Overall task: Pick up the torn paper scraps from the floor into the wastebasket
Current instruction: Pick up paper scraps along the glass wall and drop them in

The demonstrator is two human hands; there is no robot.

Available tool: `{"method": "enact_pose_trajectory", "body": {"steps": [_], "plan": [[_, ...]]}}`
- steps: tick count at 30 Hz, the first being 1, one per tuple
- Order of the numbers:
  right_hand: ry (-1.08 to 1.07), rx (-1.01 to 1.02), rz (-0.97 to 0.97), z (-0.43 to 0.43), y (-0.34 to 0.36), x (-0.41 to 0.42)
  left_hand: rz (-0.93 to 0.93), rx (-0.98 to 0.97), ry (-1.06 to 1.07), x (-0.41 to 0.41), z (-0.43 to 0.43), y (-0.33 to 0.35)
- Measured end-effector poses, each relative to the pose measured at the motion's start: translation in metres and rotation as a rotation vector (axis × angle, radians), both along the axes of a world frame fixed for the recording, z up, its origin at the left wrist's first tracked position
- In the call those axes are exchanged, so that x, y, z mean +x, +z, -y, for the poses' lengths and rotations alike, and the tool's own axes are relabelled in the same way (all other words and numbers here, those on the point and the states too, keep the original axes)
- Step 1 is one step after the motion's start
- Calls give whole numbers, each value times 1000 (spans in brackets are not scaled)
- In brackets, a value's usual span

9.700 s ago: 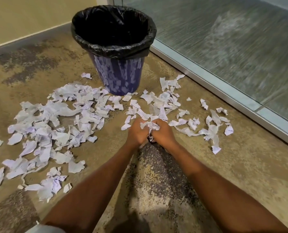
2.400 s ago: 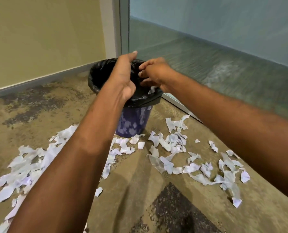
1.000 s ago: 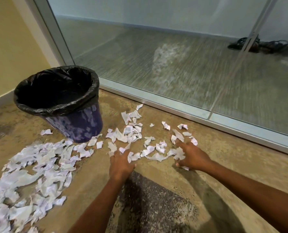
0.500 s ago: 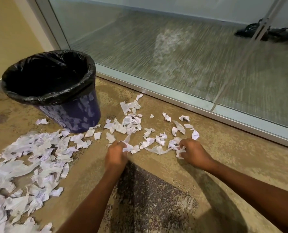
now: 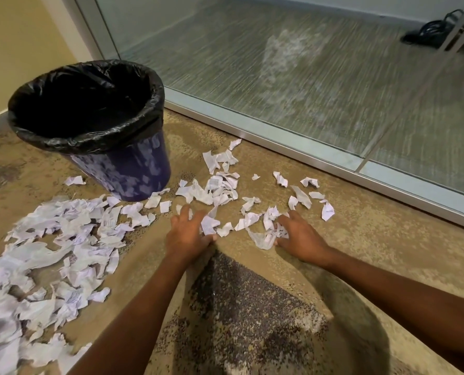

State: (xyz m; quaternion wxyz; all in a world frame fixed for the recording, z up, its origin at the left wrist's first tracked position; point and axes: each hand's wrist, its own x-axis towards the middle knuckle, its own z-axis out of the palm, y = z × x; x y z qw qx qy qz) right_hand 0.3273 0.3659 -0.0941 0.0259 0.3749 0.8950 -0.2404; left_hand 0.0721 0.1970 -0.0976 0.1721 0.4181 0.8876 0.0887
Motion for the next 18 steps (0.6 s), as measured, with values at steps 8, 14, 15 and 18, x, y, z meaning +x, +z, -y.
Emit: {"method": "enact_pose_trajectory", "body": {"steps": [8, 14, 15, 18], "plan": [[39, -85, -123, 9, -7, -8, 106, 163, -9, -4, -3, -9], [5, -360, -109, 26, -4, -28, 87, 225, -82, 14, 0, -11], [8, -370, -97, 29, -4, -32, 100, 229, -97, 19, 0, -11], [22, -292, -39, 35, -4, -44, 173, 260, -107, 37, -1, -14]]}}
